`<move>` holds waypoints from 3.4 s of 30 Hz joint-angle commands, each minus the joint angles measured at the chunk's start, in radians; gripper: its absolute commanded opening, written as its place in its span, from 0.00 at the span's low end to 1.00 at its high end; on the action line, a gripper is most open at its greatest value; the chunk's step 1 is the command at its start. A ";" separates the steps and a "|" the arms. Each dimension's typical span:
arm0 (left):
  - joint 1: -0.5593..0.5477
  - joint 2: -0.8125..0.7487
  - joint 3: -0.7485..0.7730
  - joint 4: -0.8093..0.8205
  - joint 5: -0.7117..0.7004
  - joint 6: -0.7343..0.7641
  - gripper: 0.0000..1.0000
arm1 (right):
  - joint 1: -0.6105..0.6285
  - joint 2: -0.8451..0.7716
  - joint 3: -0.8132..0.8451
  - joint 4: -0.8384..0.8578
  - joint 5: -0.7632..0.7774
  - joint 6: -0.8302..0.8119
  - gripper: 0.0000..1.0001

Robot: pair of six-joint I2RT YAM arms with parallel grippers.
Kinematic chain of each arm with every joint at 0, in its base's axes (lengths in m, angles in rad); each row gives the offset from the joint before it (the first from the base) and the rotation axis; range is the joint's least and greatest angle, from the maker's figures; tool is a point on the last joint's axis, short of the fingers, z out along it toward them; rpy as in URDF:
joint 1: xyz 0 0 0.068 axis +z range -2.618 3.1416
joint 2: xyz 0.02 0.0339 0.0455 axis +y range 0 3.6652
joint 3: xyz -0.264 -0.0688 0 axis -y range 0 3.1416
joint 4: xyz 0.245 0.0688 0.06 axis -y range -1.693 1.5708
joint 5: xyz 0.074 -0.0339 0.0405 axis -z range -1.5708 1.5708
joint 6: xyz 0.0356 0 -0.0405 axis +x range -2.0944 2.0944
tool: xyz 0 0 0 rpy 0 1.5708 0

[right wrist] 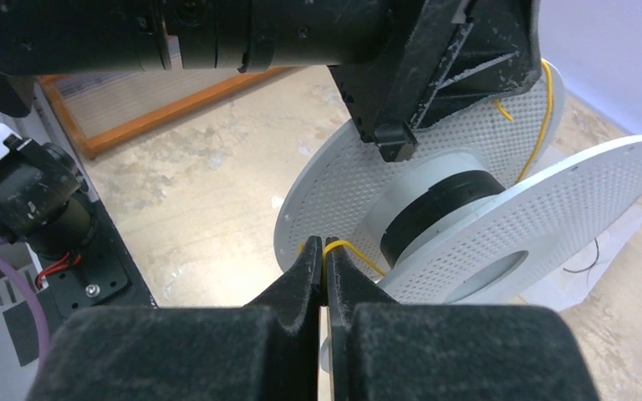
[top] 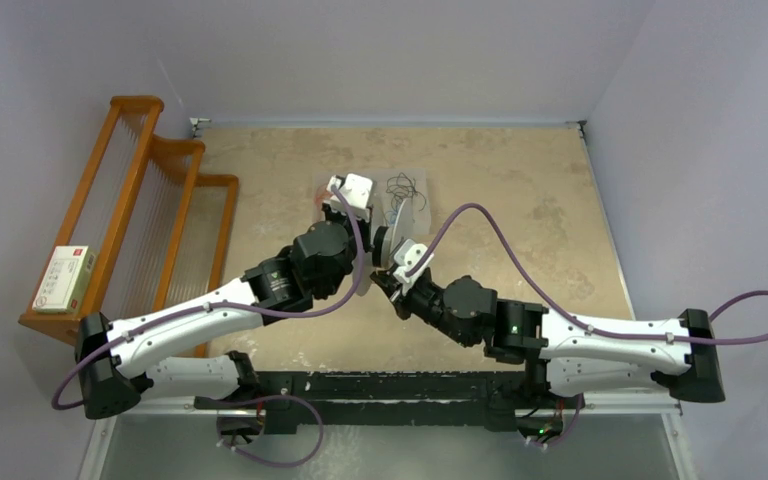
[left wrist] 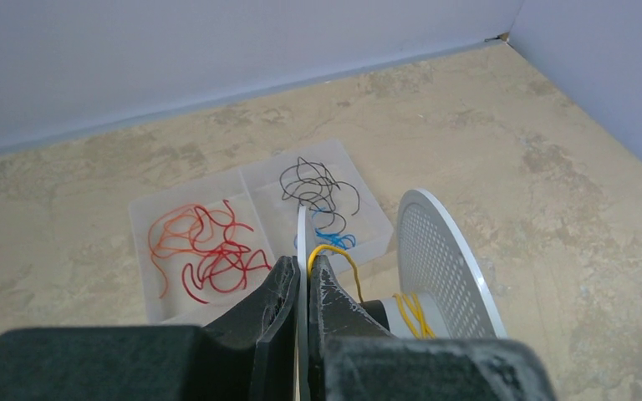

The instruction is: Wrap the cables

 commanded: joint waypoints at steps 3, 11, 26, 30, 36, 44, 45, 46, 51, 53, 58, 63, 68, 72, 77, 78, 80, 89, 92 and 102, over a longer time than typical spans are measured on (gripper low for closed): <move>-0.007 0.011 -0.042 -0.086 0.080 -0.155 0.00 | -0.012 -0.103 -0.020 0.083 0.256 0.027 0.00; -0.007 0.045 -0.171 -0.025 0.165 -0.410 0.00 | -0.012 -0.123 -0.079 -0.047 0.282 0.142 0.00; -0.007 0.107 -0.359 0.100 0.186 -0.690 0.00 | -0.011 0.002 -0.182 -0.108 0.220 0.303 0.00; -0.007 0.126 -0.387 0.128 0.165 -0.748 0.00 | -0.012 0.049 -0.212 -0.057 0.194 0.329 0.00; -0.007 0.158 -0.429 0.145 0.133 -0.813 0.00 | -0.012 0.133 -0.219 -0.019 0.173 0.343 0.00; -0.006 0.207 -0.476 0.199 0.149 -0.833 0.00 | -0.013 0.227 -0.212 -0.022 0.171 0.358 0.00; -0.007 0.213 -0.482 0.209 0.156 -0.833 0.00 | -0.012 0.234 -0.212 -0.024 0.171 0.358 0.00; -0.007 0.220 -0.493 0.220 0.165 -0.834 0.00 | -0.012 0.240 -0.212 -0.026 0.171 0.360 0.00; -0.007 0.246 -0.583 0.356 0.207 -0.858 0.00 | -0.012 0.261 -0.221 -0.018 0.168 0.373 0.00; -0.007 0.272 -0.607 0.403 0.222 -0.874 0.00 | -0.011 0.275 -0.217 -0.020 0.172 0.386 0.00; -0.007 0.340 -0.629 0.482 0.264 -0.914 0.00 | -0.012 0.337 -0.224 0.012 0.216 0.465 0.00; -0.007 0.369 -0.631 0.494 0.275 -0.939 0.02 | -0.011 0.412 -0.215 0.020 0.304 0.572 0.00; -0.006 0.372 -0.621 0.461 0.269 -0.940 0.06 | -0.011 0.457 -0.201 -0.042 0.389 0.679 0.00; -0.007 0.377 -0.622 0.440 0.255 -0.948 0.12 | -0.011 0.466 -0.194 -0.112 0.436 0.758 0.00; -0.007 0.385 -0.628 0.432 0.247 -0.963 0.16 | -0.011 0.468 -0.188 -0.141 0.446 0.786 0.00; -0.007 0.385 -0.628 0.432 0.246 -0.966 0.17 | -0.011 0.468 -0.188 -0.144 0.449 0.789 0.00; -0.006 0.384 -0.628 0.432 0.244 -0.967 0.18 | -0.011 0.469 -0.185 -0.146 0.450 0.790 0.00; -0.007 0.367 -0.625 0.434 0.269 -0.957 0.27 | -0.011 0.493 -0.163 -0.188 0.476 0.872 0.00; -0.007 0.358 -0.626 0.440 0.284 -0.946 0.29 | -0.011 0.518 -0.147 -0.187 0.477 0.891 0.00; -0.007 0.317 -0.645 0.412 0.293 -0.933 0.35 | -0.011 0.588 -0.110 -0.203 0.506 0.971 0.00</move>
